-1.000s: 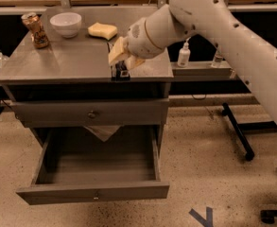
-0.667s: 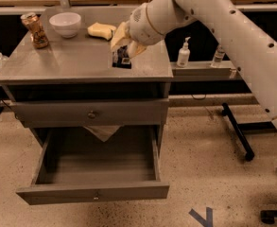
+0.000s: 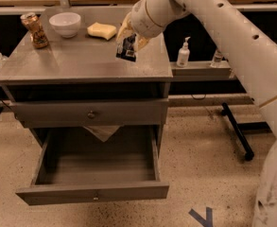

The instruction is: Pick rxbar blueberry from middle drawer and place on counter

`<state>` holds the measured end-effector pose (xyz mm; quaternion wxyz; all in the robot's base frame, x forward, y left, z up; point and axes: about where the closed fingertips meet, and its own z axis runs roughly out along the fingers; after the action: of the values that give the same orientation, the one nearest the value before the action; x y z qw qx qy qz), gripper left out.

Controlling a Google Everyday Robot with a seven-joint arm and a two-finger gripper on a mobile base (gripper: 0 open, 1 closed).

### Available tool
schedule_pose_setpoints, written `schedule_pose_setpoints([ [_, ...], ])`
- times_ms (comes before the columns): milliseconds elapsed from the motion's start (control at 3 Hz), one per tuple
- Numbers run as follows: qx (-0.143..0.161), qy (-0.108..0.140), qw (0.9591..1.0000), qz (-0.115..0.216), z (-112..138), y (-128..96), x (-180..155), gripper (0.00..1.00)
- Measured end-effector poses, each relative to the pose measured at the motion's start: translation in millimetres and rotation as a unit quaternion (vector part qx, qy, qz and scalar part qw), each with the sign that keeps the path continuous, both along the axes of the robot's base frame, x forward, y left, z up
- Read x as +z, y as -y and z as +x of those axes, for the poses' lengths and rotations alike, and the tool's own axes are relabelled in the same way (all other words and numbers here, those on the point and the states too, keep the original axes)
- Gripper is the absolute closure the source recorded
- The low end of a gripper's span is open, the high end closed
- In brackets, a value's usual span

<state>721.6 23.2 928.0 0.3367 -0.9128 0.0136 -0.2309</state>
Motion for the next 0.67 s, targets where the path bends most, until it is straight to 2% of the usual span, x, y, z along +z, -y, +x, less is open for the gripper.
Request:
schedule_pose_setpoints([
  [333, -0.037, -0.037, 0.9986, -0.01, 13.2, 4.1, -32.0, 0.99],
  [667, -0.037, -0.059, 0.9973, -0.022, 14.5, 1.1, -53.2, 0.77],
])
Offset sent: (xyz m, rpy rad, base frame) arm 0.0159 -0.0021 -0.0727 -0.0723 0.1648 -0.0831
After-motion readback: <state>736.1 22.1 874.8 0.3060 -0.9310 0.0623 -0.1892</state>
